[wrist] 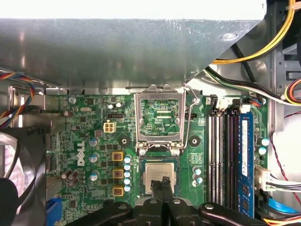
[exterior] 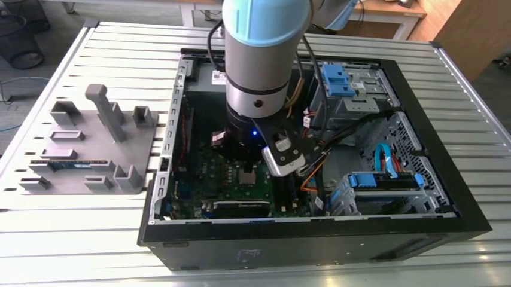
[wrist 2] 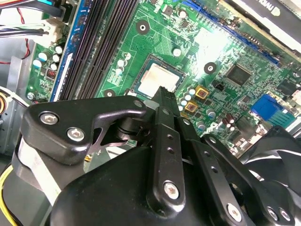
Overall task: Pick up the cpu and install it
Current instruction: 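Close the cpu cover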
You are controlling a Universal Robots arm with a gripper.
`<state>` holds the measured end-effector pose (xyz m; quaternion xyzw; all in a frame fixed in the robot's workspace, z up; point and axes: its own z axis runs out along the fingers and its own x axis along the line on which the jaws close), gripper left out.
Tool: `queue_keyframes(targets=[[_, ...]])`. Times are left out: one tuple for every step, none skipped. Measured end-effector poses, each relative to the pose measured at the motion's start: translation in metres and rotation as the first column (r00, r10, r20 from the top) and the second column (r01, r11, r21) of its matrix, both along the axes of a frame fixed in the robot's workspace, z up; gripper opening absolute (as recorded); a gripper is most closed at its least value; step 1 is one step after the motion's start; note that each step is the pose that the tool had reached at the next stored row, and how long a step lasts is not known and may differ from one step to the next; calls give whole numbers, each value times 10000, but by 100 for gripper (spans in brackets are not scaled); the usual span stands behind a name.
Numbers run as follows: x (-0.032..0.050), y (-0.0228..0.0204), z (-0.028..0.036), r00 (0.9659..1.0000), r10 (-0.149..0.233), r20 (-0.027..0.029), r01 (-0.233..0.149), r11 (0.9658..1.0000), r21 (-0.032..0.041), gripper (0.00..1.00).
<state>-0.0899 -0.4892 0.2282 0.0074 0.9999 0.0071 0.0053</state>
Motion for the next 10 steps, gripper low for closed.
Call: queue_keyframes(targets=[[0,0,5,10000,0,1,0,10000,4,11],[0,1,11,10000,0,1,0,10000,6,11],[0,1,14,10000,0,2,0,10000,6,11],[1,1,14,10000,0,3,0,10000,8,11],[1,1,17,10000,0,1,0,10000,6,11],[3,4,17,10000,0,1,0,10000,5,11],[4,4,17,10000,0,1,0,10000,5,11],[6,4,17,10000,0,1,0,10000,6,11],[9,5,17,10000,0,1,0,10000,6,11],[13,5,17,10000,1,1,-1,10000,6,11]])
